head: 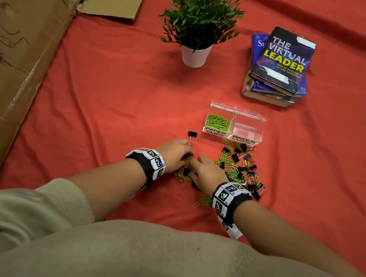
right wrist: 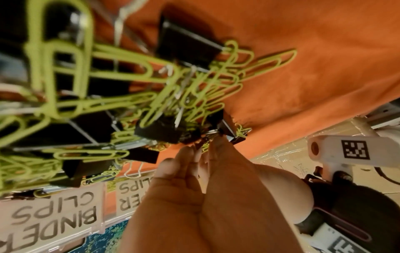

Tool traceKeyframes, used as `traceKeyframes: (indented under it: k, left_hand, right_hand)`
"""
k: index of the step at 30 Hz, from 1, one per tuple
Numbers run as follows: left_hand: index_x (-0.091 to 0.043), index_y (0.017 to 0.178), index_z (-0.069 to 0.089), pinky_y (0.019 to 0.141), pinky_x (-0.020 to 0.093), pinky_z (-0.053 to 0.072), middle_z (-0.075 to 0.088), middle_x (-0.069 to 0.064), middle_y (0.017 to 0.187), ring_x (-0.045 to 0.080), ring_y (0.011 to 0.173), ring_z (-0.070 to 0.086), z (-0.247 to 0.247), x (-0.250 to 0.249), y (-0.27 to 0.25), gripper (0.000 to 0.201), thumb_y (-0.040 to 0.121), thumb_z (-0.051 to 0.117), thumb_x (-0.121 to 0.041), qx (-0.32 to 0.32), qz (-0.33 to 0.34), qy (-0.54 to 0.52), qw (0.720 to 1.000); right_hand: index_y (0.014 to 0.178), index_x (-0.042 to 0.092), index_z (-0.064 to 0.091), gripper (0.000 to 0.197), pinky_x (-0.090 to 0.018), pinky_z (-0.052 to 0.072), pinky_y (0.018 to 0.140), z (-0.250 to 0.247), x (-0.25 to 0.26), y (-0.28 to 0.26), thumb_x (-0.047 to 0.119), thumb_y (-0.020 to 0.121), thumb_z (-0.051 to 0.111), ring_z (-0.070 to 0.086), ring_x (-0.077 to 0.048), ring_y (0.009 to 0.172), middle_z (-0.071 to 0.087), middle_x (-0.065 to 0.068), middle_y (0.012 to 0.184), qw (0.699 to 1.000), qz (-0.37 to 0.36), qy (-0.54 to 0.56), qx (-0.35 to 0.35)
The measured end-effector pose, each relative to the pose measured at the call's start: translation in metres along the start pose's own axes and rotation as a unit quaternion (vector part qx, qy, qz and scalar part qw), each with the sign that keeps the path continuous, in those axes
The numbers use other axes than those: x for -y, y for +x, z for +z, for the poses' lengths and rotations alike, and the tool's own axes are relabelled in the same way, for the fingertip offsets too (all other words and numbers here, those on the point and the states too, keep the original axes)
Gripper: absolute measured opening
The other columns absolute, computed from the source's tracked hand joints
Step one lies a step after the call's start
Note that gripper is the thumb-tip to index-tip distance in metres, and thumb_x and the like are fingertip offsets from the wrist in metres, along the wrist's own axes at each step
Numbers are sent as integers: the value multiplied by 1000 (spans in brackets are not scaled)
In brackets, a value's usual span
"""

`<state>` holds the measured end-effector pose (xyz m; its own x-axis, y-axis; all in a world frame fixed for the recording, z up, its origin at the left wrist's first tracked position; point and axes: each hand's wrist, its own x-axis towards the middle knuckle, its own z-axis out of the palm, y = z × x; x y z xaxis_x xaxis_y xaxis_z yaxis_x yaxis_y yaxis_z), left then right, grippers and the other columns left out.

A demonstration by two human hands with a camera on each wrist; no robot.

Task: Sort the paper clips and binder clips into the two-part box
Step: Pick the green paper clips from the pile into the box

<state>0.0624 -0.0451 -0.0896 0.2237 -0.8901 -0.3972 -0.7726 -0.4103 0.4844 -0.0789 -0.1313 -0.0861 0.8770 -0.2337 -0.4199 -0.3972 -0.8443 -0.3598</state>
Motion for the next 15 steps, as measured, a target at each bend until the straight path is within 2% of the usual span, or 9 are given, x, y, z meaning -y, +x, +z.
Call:
traceKeyframes:
  k: [5,9,12,15]
  left_hand:
    - [-16,114,64,88,34,46,54,6,115,27,110,55,2,-3,3,29,86,60,-13,2,-3,39,999]
    - [-15,108,66,86,34,46,55,5,113,25,109,56,5,-3,3,22,87,58,-15,-13,0,59,998]
    - [-12,106,64,89,35,46,56,7,112,27,110,55,8,-4,4,20,87,56,-15,-12,-4,70,997]
    - [-6,104,59,91,39,46,54,11,113,30,111,53,9,-6,3,19,89,52,-16,-7,-4,100,995]
  right_hand:
    - [104,11,61,20,-39,49,81,-3,-14,-6,17,87,53,51,-28,107,52,-10,105,999,12,32,15]
    - [96,11,63,17,-39,51,82,-12,-24,-8,19,84,53,52,-25,104,52,-7,100,998,42,44,10]
    - [101,8,61,25,-38,49,87,-16,-19,-1,27,86,54,52,-26,106,54,-9,103,996,72,52,-25]
    - [111,4,57,37,-37,43,95,-13,-5,8,33,89,56,50,-30,113,55,-13,112,996,86,17,-30]
